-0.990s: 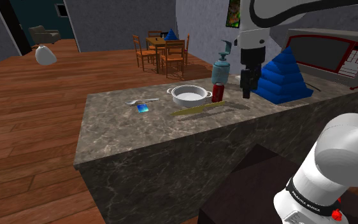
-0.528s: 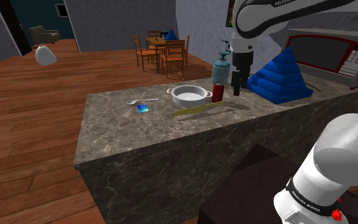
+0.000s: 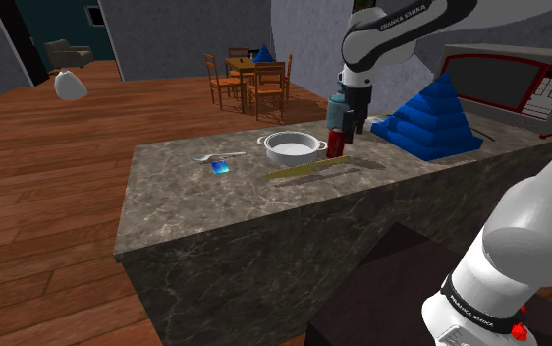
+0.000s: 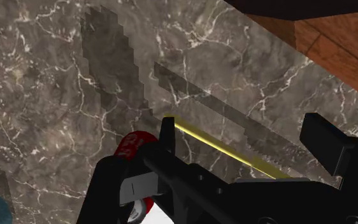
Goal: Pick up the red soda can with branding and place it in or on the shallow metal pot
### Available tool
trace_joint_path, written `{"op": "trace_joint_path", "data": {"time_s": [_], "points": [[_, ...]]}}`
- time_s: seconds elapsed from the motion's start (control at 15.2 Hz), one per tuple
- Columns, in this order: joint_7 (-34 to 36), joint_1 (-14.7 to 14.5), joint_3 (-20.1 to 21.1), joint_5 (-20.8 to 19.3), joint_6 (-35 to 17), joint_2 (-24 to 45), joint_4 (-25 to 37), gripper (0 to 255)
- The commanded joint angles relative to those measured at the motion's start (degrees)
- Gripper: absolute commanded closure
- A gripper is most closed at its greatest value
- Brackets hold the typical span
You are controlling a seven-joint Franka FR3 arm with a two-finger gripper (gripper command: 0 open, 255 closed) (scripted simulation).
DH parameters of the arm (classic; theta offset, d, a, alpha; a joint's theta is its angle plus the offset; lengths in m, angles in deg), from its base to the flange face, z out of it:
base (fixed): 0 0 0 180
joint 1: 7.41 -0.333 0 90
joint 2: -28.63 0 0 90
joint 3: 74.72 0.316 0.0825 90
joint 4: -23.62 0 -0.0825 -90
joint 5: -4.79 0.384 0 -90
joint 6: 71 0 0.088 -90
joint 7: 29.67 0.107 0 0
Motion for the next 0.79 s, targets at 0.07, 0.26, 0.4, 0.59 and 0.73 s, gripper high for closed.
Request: {"op": "trace_joint_path", "data": {"time_s": [0.07,0.26,0.4,0.59,0.73], "points": [[-3.6,0.6,-1.9,1.2,-3.3,6.1,4.0,0],[-6.9,1.2,-3.1,3.3,-5.5,12.3,9.0,0],[-9.1,1.7,-3.7,4.9,-6.6,16.5,12.7,0],[-11.7,2.7,-4.0,7.1,-7.4,21.8,17.7,0],[-11.8,2.8,-4.0,7.3,-8.9,22.4,16.8,0]]}}
